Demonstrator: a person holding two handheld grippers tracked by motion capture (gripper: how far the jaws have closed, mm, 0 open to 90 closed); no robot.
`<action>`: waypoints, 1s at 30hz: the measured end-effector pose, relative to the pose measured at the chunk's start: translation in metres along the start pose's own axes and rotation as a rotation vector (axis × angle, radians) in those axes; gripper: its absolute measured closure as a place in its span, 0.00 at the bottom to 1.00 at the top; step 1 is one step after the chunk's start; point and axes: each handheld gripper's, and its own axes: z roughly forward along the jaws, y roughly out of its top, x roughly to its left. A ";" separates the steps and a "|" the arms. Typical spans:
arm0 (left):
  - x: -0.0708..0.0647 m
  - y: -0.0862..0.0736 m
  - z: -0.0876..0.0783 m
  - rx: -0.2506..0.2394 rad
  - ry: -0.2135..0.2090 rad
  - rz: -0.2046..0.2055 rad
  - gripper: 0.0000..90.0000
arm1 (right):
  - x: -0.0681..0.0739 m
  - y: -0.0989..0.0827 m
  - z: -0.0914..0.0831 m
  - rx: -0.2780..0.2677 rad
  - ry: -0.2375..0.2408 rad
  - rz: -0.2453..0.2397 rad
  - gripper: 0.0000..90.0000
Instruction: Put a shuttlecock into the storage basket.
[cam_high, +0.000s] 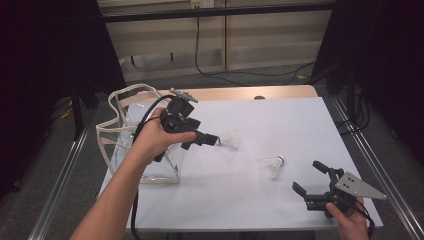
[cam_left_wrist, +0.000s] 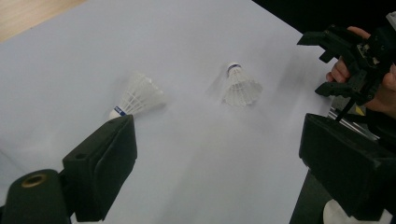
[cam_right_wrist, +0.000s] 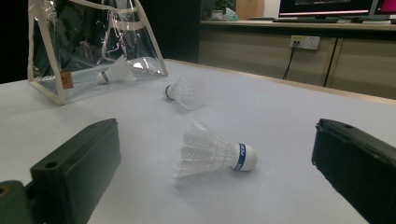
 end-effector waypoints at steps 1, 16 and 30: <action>-0.001 0.000 0.001 0.002 0.003 0.002 0.13 | 0.000 0.000 0.000 0.000 -0.002 -0.001 0.01; -0.005 -0.002 0.015 -0.008 -0.009 0.029 0.11 | -0.001 0.000 0.000 0.000 -0.007 -0.006 0.01; -0.008 -0.004 0.030 0.003 -0.022 0.050 0.11 | 0.000 0.001 0.001 0.003 -0.006 -0.014 0.01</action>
